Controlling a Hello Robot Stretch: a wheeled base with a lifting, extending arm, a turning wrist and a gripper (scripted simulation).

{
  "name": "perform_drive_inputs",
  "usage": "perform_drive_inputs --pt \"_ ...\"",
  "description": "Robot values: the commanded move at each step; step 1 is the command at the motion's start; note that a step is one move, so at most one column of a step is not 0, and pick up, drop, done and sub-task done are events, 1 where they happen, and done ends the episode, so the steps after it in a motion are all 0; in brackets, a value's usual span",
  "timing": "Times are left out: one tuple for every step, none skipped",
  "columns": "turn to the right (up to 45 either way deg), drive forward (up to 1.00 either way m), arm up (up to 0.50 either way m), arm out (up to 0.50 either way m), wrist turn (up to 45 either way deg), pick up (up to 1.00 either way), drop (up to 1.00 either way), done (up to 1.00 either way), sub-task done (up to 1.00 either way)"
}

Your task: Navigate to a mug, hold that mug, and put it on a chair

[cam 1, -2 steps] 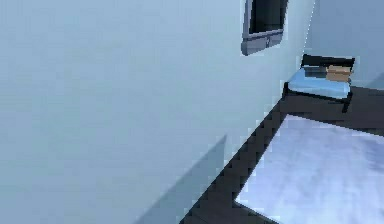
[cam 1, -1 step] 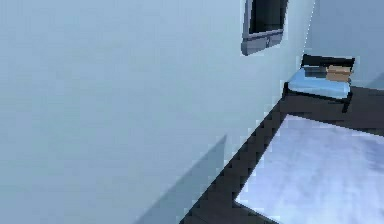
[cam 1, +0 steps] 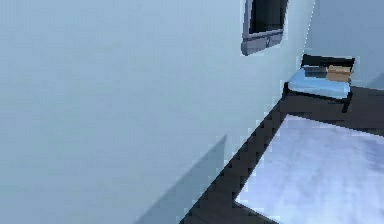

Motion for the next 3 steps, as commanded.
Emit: perform_drive_inputs --pt "0.0 0.0 0.1 0.0 0.0 0.0 0.0 0.0 0.0" --pt "0.0 0.0 0.0 -0.08 0.0 0.0 0.0 0.0 0.0" --pt "0.0 0.0 0.0 0.0 0.0 0.0 0.0 1.0 0.0"
